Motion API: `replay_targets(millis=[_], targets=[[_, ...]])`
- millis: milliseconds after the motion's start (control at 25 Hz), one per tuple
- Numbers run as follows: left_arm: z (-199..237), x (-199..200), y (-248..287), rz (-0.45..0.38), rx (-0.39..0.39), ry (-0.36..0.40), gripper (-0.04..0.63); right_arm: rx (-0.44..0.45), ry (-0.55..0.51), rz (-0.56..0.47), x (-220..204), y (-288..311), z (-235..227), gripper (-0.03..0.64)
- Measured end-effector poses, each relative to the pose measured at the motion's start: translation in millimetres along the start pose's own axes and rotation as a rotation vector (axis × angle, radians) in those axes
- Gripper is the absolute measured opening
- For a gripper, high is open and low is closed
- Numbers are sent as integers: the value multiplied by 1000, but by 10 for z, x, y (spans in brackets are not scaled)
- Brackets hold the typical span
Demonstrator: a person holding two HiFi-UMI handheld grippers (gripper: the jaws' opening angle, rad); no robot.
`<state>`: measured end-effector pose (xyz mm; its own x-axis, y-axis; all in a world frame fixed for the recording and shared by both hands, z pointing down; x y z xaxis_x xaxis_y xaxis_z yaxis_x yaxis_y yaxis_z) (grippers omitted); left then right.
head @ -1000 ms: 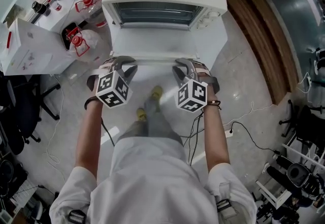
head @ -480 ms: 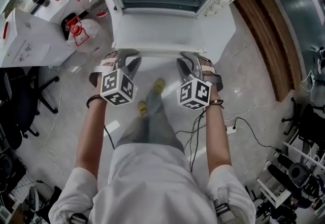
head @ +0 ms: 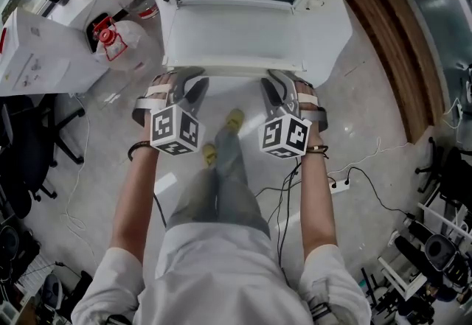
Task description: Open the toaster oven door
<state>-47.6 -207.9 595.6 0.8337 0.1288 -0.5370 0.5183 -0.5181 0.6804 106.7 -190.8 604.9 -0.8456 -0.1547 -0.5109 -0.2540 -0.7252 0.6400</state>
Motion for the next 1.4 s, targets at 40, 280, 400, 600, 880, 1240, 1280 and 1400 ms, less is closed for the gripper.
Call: replay_targets(millis=[40, 280, 400, 600, 880, 1240, 1280, 1400], targets=[[-25, -13, 13, -2, 4, 4, 86, -6, 0, 0, -15, 10, 24, 97], [-113, -65, 96, -5, 65, 13, 94, -60, 11, -27, -75, 67, 93, 98], [-156, -88, 146, -3, 75, 1, 103, -60, 10, -20, -112, 102, 123, 98], [-251, -155, 243, 4, 93, 22, 104, -69, -13, -33, -200, 179, 221, 98], [-444, -268, 396, 17, 144, 32, 130, -104, -24, -68, -320, 285, 390, 98], [-546, -343, 526, 28, 192, 62, 133, -126, -25, -111, -417, 375, 479, 98], [-545, -348, 534, 29, 195, 65, 133, -127, -16, -115, -421, 382, 477, 98], [-549, -349, 536, 31, 183, 64, 132, -117, -2, -115, -424, 382, 479, 98]])
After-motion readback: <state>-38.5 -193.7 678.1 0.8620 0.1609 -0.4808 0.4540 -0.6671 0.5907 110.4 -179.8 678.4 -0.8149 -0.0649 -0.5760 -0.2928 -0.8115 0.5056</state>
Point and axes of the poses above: the fingertips, and each gripper's own axes: y forward along the fingers, z to its left, x out of its top, the point moved 5 cm from there along -y, backward along the fingers, and after that the axes turned 2 degrees about y, right-handed, at the moved point
